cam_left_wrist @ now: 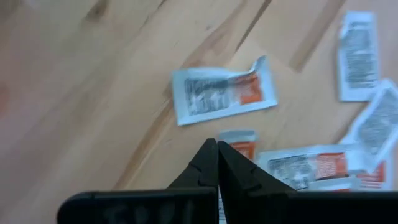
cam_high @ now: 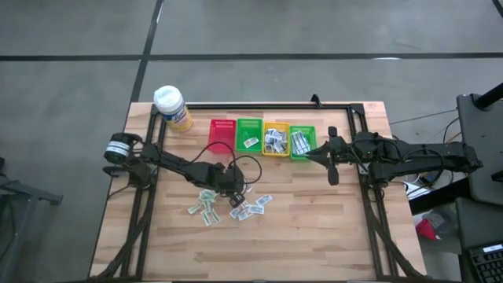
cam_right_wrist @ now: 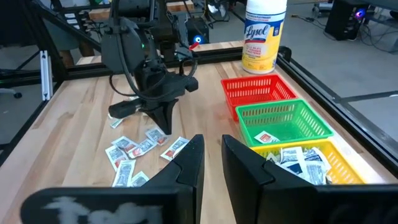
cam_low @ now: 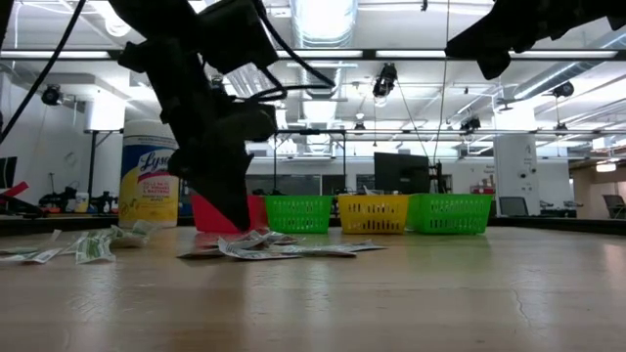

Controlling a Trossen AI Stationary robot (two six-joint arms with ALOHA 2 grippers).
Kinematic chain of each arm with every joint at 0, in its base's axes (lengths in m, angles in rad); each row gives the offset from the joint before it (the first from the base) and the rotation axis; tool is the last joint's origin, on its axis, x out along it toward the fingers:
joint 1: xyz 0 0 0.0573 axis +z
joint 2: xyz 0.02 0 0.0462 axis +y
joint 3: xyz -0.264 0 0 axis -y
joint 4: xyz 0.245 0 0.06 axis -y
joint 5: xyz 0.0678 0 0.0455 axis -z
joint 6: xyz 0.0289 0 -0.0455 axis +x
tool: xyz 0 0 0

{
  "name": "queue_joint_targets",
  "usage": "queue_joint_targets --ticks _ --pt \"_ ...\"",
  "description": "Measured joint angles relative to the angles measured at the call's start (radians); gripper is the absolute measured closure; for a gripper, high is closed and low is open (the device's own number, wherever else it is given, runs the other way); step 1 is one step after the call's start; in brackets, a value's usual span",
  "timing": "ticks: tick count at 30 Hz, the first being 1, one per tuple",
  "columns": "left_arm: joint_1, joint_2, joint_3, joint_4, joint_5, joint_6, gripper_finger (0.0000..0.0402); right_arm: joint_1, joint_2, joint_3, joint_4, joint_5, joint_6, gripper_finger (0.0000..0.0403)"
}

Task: Pick & Place First Aid Supplies
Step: Put the orange ointment pack into the left green bin

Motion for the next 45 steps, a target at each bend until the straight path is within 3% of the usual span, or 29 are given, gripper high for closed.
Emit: queue_joint_targets --ticks 6,21,45 --pt "-0.002 -0.045 0.006 0.031 0.001 0.058 0.0383 0.000 0.000 0.000 -0.001 0.000 0.000 0.0351" --pt "-0.001 -0.033 0.000 0.050 0.001 -0.005 0.0253 0.000 0.000 0.000 -0.004 0.001 -0.008 0.0351" --pt "-0.010 0.123 0.002 0.027 -0.021 0.006 0.0249 0.000 0.000 0.000 -0.003 0.006 -0.008 0.0351"
